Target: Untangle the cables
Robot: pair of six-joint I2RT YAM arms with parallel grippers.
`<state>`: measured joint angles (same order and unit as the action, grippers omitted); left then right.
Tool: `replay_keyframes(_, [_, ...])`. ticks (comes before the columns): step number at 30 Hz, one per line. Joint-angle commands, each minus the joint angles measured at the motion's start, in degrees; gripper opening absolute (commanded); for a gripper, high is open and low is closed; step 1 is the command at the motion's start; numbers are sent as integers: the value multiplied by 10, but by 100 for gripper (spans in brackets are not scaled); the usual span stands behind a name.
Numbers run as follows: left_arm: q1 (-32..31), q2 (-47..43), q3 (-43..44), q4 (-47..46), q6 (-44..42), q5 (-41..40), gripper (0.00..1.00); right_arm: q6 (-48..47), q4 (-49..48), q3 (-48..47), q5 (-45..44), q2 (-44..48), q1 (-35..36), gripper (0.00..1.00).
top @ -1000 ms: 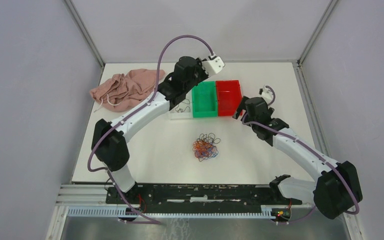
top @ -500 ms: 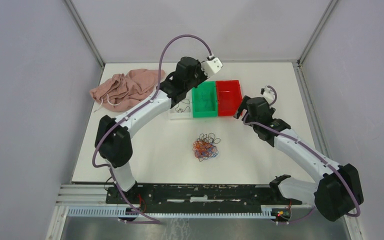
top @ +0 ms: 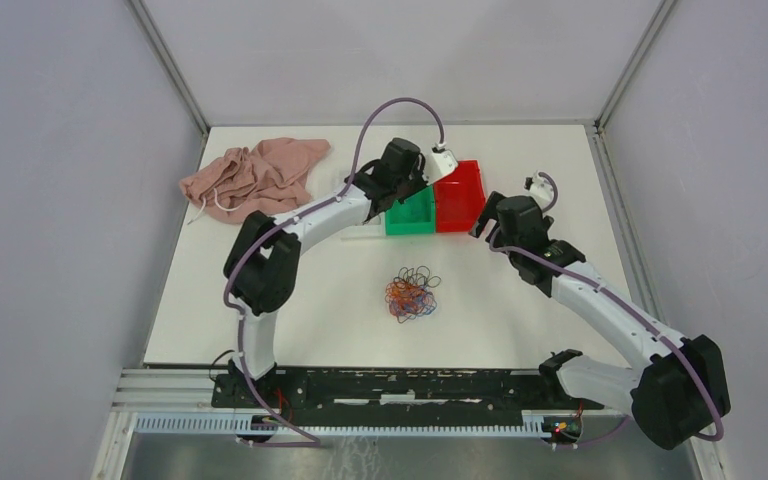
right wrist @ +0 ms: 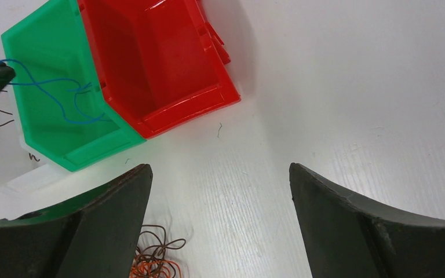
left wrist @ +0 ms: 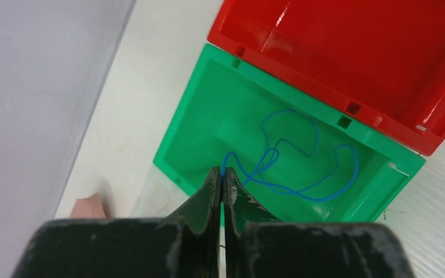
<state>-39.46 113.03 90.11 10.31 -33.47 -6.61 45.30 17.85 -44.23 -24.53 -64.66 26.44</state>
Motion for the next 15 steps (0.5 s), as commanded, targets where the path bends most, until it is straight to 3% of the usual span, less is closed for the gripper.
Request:
replay_keyframes(1, [0, 29, 27, -11, -16, -18, 3, -2, -18, -1, -6, 8, -5, 95])
replay_keyframes(8, [0, 63, 38, -25, -25, -9, 7, -3, -20, 2, 1, 9, -9, 95])
replay_keyframes(10, [0, 71, 46, -11, -24, 0, 18, -2, -20, 3, 4, 12, -10, 95])
replay_keyframes(12, [1, 78, 57, 14, -27, 10, 40, -1, -20, 4, 7, 16, -11, 95])
replay_keyframes(15, [5, 72, 71, 30, -27, 21, 51, -2, -17, 6, 11, 22, -11, 95])
